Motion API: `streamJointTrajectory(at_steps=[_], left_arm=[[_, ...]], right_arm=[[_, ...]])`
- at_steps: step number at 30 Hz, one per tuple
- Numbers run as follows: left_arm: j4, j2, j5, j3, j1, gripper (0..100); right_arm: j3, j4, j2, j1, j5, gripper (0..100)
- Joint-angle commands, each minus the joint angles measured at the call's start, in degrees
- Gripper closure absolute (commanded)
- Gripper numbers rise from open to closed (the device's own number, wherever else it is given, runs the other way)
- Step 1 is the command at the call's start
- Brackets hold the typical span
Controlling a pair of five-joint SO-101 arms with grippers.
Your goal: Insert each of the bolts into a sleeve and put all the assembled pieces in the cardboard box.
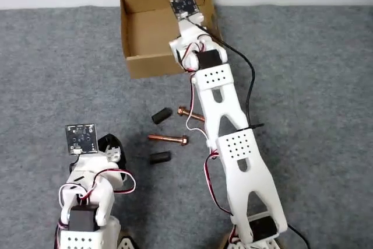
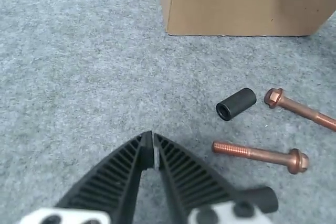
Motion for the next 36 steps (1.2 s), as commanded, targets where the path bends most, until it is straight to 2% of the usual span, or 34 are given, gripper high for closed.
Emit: streamJointTrajectory(at_steps=[1, 3, 9, 17, 21, 25, 29, 36], left_arm=[[-1.9, -0.2, -0.3, -0.4, -2.8, 100], [-4.0, 0.0, 0.1, -0.4, -6.2, 100], [-5.1, -0.2, 8.2, -0.4, -12.0, 100], [-6.3, -0.1, 8.4, -0.4, -13.3, 100], [-6.3, 0.0, 8.4, -0.4, -13.5, 100], [-8.0, 0.0, 9.7, -0.4, -17.7, 100], [-8.2, 0.1, 11.0, -0.4, -18.5, 100], [-8.3, 0.1, 11.2, -0.4, -18.5, 100]], right_arm=[[-3.4, 5.4, -4.7, -1.3, 0.5, 99.1], [-3.4, 8.6, -7.4, -1.9, 0.4, 98.4], [-3.4, 22.6, -14.5, -4.9, 0.4, 99.1], [-3.4, 40.3, -19.2, -8.7, 0.4, 99.1], [-3.1, 41.5, -22.1, -9.9, 0.5, 99.1], [-0.7, 41.6, -25.3, -12.0, 0.5, 99.1], [11.0, 41.6, -32.7, -13.4, 0.5, 99.1], [49.7, 41.4, -53.4, -18.1, 0.5, 99.0]])
